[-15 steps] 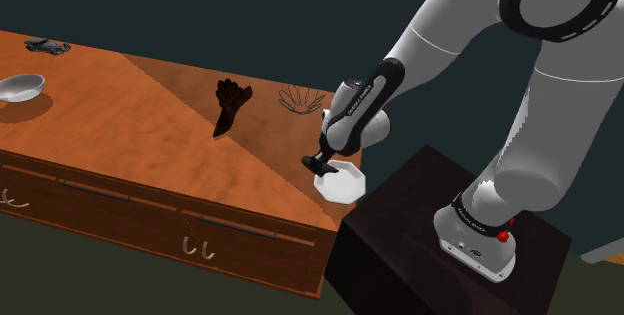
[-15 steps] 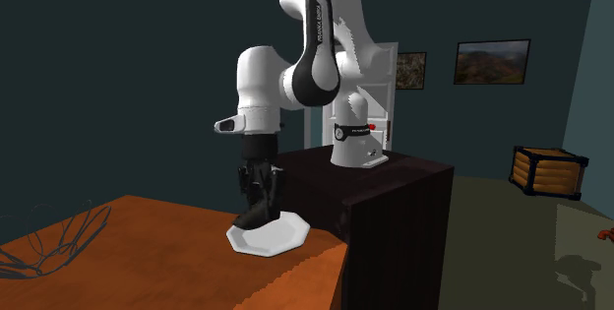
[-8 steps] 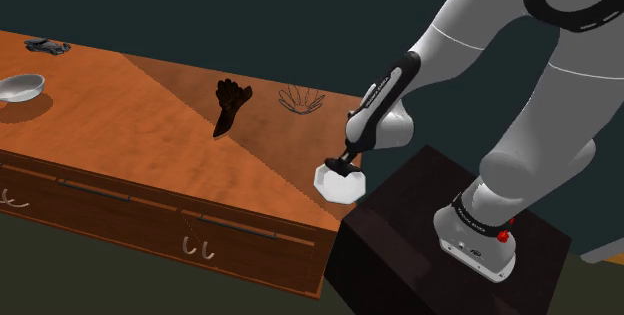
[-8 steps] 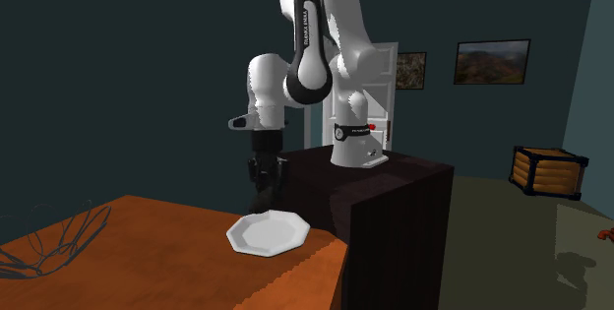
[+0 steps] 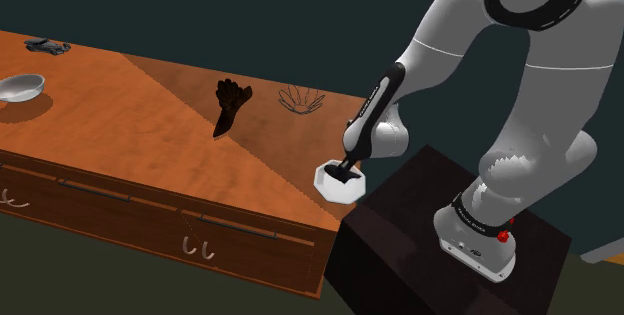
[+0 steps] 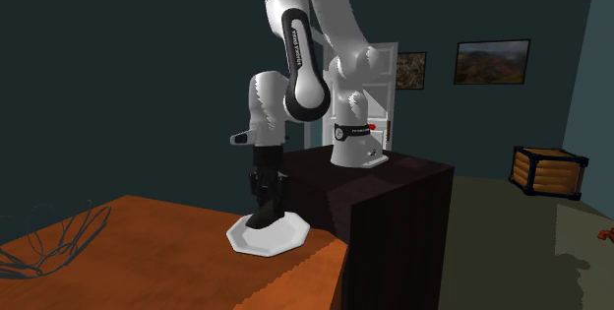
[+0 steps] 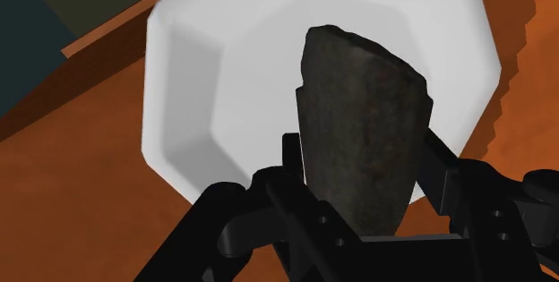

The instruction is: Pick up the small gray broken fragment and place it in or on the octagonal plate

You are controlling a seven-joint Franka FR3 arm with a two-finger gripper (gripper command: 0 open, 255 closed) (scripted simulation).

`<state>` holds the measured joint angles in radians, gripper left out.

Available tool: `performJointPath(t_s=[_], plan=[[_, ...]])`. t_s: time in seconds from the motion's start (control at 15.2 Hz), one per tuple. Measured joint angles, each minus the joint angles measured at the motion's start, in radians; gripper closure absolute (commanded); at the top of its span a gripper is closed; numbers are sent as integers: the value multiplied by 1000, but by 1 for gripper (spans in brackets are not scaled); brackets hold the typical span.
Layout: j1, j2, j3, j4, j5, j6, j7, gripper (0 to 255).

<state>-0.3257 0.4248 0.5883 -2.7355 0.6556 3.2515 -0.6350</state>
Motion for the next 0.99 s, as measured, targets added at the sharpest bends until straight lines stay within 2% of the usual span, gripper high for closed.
performJointPath(t_s=[0.26, 0.66, 0.73, 0.99], plan=[[2, 92, -13, 27, -15, 65, -16, 255], [3, 111, -17, 34, -19, 78, -19, 255], [3, 112, -17, 34, -19, 78, -19, 0], [3, 112, -17, 34, -19, 78, -19, 0]])
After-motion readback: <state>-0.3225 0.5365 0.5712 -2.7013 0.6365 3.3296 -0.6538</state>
